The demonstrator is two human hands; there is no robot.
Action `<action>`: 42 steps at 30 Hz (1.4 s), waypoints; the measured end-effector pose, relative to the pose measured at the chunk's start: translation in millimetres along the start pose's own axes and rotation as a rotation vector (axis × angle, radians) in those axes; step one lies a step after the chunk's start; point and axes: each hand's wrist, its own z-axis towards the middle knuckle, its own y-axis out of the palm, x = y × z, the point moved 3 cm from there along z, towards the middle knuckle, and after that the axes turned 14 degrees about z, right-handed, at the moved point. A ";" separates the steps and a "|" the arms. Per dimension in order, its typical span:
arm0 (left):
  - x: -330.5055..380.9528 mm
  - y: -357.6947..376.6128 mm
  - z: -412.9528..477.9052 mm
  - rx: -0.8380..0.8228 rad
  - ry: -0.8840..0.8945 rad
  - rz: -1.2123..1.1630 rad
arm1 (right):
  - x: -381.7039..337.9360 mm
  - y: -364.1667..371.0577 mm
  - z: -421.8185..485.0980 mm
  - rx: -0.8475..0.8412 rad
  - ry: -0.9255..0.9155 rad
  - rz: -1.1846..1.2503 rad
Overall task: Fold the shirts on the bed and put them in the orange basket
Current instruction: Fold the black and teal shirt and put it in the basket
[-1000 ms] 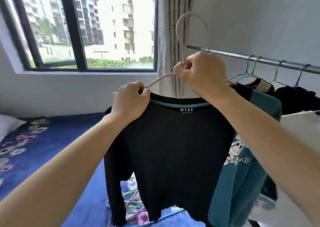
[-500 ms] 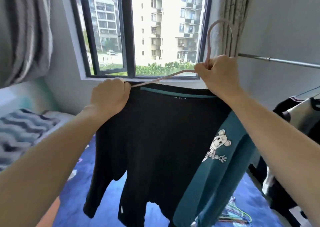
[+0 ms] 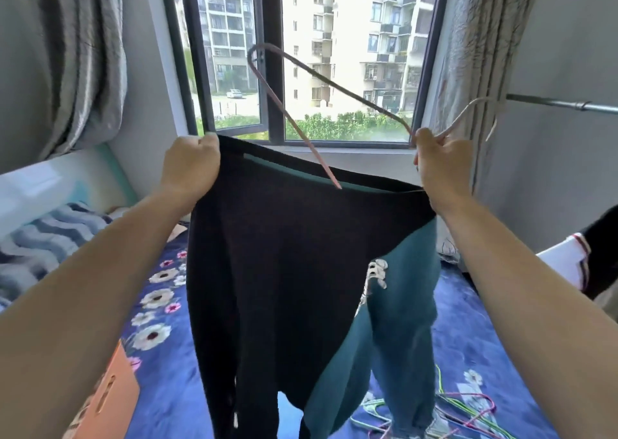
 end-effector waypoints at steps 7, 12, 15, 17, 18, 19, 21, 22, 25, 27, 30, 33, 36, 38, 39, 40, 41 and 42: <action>47.8 22.9 29.8 0.005 -0.104 -0.390 | 53.1 31.0 21.5 0.111 0.581 0.582; 24.2 87.0 29.1 -0.005 -0.128 -0.277 | 124.8 42.2 8.5 -0.140 0.754 0.217; -10.2 155.2 9.9 -0.130 -0.077 -0.168 | 186.4 34.0 -24.1 -0.287 0.955 0.189; -39.8 201.4 -14.3 -0.248 -0.086 -0.125 | 225.9 18.8 -51.8 -0.333 1.044 0.152; -54.2 220.6 -25.5 -0.309 -0.114 -0.101 | 243.9 10.0 -64.4 -0.353 1.075 0.120; -71.5 244.9 -40.8 -0.383 -0.158 -0.089 | 267.3 -2.8 -80.6 -0.364 1.120 0.092; -94.8 277.3 -67.2 -0.500 -0.220 -0.061 | 305.1 -26.5 -103.9 -0.356 1.178 0.050; -105.6 291.8 -81.0 -0.548 -0.239 -0.033 | 322.9 -39.6 -116.3 -0.338 1.211 0.041; -132.1 326.7 -111.8 -0.639 -0.266 0.077 | 368.4 -78.6 -143.4 -0.302 1.304 -0.014; -147.1 341.4 -125.9 -0.679 -0.310 0.119 | 388.9 -105.6 -156.2 -0.296 1.349 -0.148; -165.8 364.2 -140.9 -0.686 -0.430 0.155 | 422.8 -151.0 -165.9 -0.311 1.403 -0.376; -176.8 374.8 -148.5 -0.663 -0.508 0.136 | 448.3 -191.2 -164.3 -0.271 1.421 -0.562; -176.3 379.1 -150.2 -0.636 -0.536 0.099 | 461.3 -218.1 -159.3 -0.336 1.411 -0.724; -173.1 378.1 -149.3 -0.617 -0.534 0.075 | 466.3 -232.7 -161.0 -0.339 1.424 -0.788; -171.3 376.8 -148.4 -0.609 -0.536 0.066 | 468.5 -236.7 -161.1 -0.376 1.421 -0.834; -170.4 376.2 -147.3 -0.603 -0.545 0.052 | 474.8 -240.4 -162.7 -0.443 1.418 -0.902; -169.2 374.2 -147.2 -0.600 -0.558 0.033 | 478.4 -242.8 -164.8 -0.523 1.410 -0.962; -168.0 372.7 -147.3 -0.598 -0.571 0.016 | 480.0 -240.8 -164.8 -0.571 1.405 -1.000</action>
